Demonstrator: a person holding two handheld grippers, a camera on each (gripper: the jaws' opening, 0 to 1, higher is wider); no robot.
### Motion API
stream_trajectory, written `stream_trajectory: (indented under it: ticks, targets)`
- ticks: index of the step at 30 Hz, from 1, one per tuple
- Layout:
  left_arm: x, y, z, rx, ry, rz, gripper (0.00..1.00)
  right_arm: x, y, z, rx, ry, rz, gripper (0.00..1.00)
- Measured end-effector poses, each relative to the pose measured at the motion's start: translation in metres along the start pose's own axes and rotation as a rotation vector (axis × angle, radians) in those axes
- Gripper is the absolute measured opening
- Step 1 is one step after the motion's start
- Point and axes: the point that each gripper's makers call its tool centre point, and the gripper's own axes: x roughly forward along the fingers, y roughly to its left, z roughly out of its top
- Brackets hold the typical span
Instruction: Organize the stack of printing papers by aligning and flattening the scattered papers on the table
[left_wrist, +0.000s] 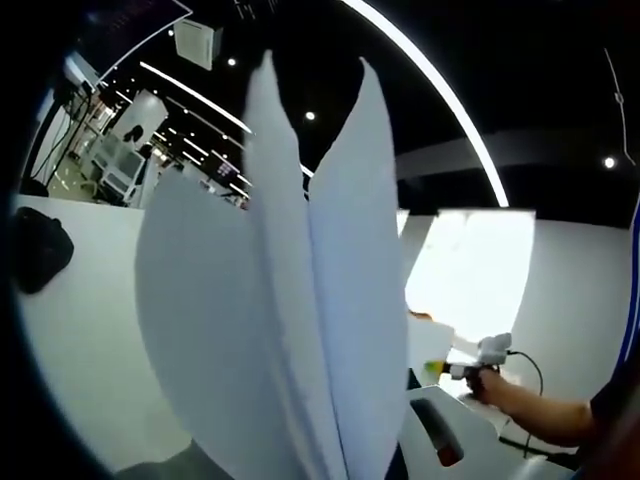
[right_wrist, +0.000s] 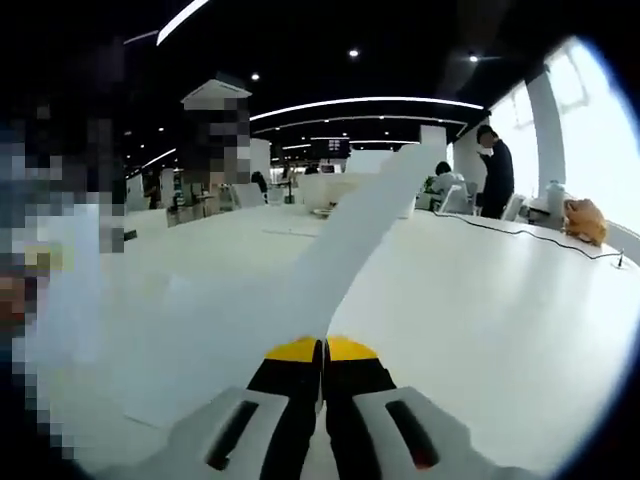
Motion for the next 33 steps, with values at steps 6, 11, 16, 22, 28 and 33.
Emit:
stream_trajectory:
  ticks: [6,11,16,22,28,33]
  targets:
    - [0.000,0.001,0.000,-0.005,0.001,0.003,0.07,-0.002,-0.003,0.006,0.018,-0.033,0.003,0.00]
    - [0.000,0.002,0.000,-0.004,0.008,0.004,0.07,-0.008,-0.001,0.014,0.027,-0.060,-0.001,0.00]
    - [-0.001,0.003,-0.001,-0.005,0.012,0.005,0.07,-0.020,0.007,0.029,0.022,-0.107,-0.004,0.00]
    - [-0.001,0.003,-0.001,-0.006,0.013,0.004,0.07,-0.026,0.004,0.049,0.031,-0.163,0.003,0.00]
    - [-0.001,0.003,-0.001,-0.009,0.014,0.002,0.07,-0.032,0.014,0.068,0.002,-0.188,0.043,0.00]
    - [-0.001,0.003,-0.001,-0.010,0.013,0.001,0.07,-0.039,0.025,0.084,0.001,-0.209,0.084,0.00]
